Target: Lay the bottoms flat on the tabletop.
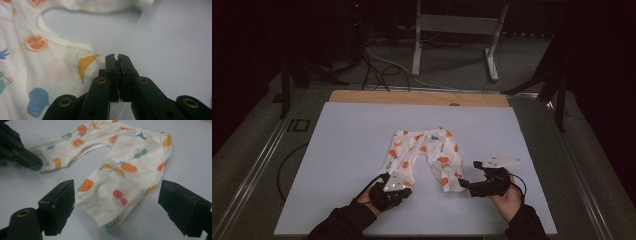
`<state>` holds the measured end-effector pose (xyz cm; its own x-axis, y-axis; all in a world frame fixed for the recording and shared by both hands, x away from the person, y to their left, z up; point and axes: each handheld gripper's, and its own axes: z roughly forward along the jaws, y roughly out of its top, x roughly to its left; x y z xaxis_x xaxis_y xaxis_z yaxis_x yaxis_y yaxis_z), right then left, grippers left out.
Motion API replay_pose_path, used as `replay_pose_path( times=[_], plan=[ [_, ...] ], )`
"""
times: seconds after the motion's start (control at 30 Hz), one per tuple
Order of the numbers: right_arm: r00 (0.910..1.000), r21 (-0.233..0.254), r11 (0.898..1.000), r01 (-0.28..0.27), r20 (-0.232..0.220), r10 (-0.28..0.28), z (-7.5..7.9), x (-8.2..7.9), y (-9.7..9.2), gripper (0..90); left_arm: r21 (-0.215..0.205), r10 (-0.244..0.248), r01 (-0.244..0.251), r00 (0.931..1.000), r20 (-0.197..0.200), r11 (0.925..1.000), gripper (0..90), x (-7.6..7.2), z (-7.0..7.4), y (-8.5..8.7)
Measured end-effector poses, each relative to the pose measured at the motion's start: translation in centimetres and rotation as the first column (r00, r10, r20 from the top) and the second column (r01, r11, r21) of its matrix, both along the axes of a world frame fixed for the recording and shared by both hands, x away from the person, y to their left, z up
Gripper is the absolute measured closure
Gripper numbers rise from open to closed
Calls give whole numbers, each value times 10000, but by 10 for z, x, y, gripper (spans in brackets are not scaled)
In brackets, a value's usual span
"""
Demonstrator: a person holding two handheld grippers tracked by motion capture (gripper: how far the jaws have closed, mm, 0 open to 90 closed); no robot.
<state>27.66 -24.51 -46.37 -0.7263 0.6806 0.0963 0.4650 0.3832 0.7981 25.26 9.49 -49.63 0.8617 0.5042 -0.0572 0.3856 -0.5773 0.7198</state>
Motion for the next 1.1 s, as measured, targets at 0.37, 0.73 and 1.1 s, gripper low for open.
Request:
replay_pose_path(
  times=[0.37,0.73,1.1],
  plan=[
    [10000,-116,9999,-30,13,30,-1,0,0,139,-698,482,-525,9969,-621,9962,864,1,-12,10],
    [10000,-153,9999,-32,-59,31,-2,0,-1,139,311,448,-436,9983,-369,9986,853,1,-20,15],
    [10000,-139,9999,-39,-63,38,-2,0,-1,139,332,1082,-1087,9940,165,9935,780,4,-19,19]
  ],
)
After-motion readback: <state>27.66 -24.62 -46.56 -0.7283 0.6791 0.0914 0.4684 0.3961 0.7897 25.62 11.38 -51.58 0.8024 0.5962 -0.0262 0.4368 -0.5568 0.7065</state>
